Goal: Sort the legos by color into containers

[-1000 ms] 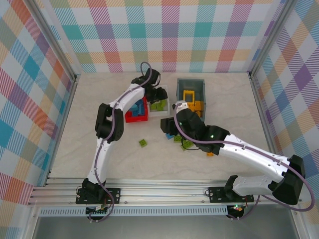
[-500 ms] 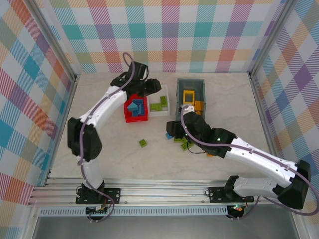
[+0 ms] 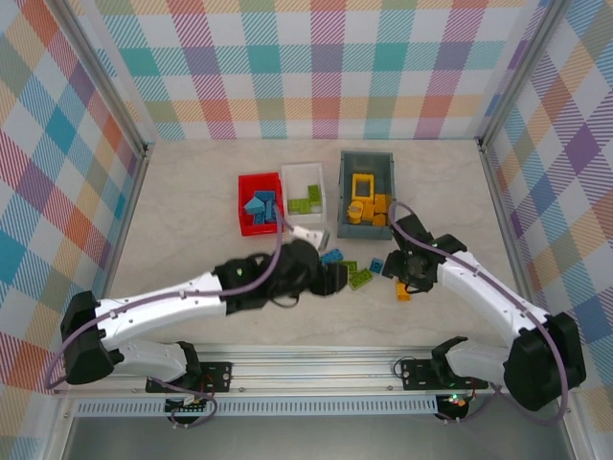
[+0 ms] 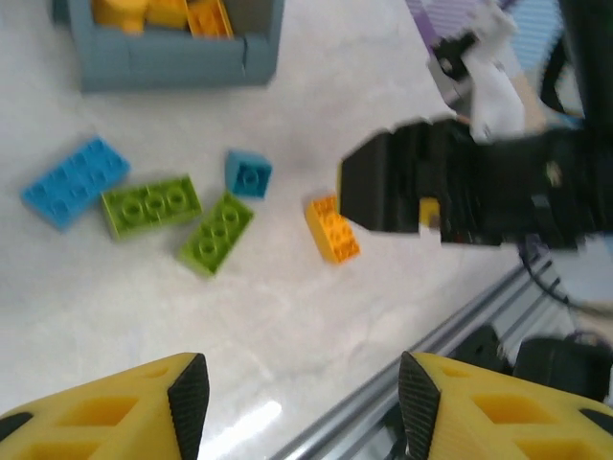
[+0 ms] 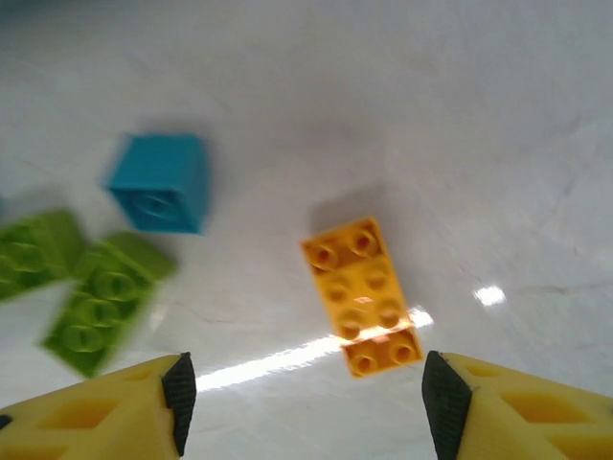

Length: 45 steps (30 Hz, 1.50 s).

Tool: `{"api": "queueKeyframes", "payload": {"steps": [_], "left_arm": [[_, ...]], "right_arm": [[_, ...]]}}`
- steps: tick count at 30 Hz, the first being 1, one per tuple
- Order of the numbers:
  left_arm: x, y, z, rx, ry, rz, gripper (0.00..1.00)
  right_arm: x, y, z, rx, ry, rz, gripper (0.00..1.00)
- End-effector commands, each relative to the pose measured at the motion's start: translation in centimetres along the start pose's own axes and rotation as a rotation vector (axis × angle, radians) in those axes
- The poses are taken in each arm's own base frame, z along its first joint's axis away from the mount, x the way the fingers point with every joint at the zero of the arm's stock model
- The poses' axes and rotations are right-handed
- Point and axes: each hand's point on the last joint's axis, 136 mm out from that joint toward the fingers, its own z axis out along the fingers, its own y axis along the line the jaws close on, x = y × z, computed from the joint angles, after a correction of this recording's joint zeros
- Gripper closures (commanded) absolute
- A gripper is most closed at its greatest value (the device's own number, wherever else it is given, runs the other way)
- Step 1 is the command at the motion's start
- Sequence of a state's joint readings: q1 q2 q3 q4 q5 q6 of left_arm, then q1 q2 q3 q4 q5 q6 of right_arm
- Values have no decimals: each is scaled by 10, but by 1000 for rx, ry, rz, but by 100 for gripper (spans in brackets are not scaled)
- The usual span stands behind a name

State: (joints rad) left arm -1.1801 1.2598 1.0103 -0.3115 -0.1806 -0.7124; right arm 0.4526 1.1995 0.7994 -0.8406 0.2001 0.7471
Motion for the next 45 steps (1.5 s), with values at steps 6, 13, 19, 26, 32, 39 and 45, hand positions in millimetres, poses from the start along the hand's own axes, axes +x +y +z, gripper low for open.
{"api": "queueKeyframes", "payload": {"steps": [6,13,19,26,32,39,45], "left_arm": [[23,-27,-11,14,-168,-23,42],[19,-28,-17,9,-182,-17,42],[10,-28,-26,-1,-204,-13,42],[-15,-15,-55,-119,-257,17,43],[-51,-17,-67,-153,-251,31,43],[-82,-16,-65,-158,-270,18,43],[-79,-17,-55,-153,-250,8,44]], "right_arm": [[15,-8,40,35,147,-67,30],[12,-17,60,78,179,-72,41],[13,-13,62,56,181,-62,61],[-8,16,9,-24,10,-151,72],[-66,70,-59,-178,-153,-193,72],[-145,128,-52,-191,-195,-202,73],[-194,159,-13,-250,-146,-182,73]]}}
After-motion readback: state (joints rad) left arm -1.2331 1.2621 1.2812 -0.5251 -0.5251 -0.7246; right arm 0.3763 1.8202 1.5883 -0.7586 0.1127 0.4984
